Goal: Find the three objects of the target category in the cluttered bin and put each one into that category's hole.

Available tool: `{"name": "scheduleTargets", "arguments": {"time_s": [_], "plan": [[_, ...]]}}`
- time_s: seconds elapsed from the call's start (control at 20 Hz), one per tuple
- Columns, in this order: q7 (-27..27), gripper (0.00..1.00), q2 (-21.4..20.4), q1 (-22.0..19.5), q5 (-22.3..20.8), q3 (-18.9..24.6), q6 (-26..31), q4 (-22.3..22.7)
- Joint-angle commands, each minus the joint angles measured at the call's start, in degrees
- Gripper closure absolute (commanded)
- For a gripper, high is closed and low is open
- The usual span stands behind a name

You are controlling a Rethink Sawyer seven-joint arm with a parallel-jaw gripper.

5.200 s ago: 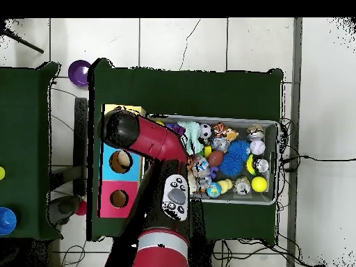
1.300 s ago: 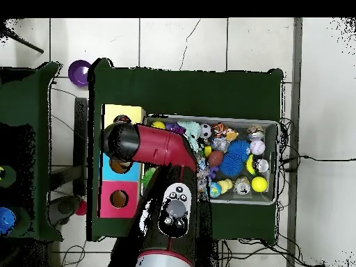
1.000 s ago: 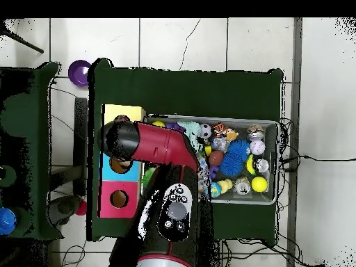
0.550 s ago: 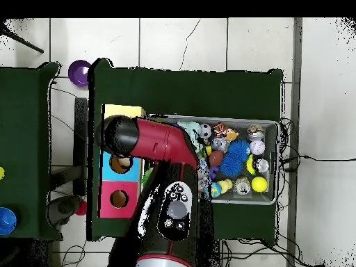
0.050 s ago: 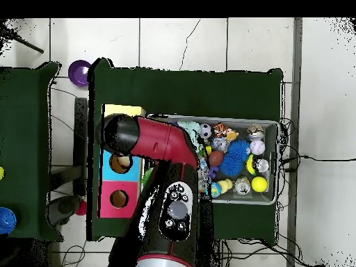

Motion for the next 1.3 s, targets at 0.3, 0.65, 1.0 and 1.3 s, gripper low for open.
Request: {"name": "scheduleTargets", "arguments": {"time_s": [0.3,0.65,1.0,1.3], "plan": [[12.6,1.0,1.7,-1.2,2.9,2.6,-0.9,0.9],[13.8,1.0,2.8,-0.3,3.1,1.7,-1.5,-2.5],[13.9,1.0,3.8,-1.0,4.4,2.5,-3.7,-3.9],[15.0,1.0,5.1,-0.9,5.9,3.1,-6.0,-5.1]]}}
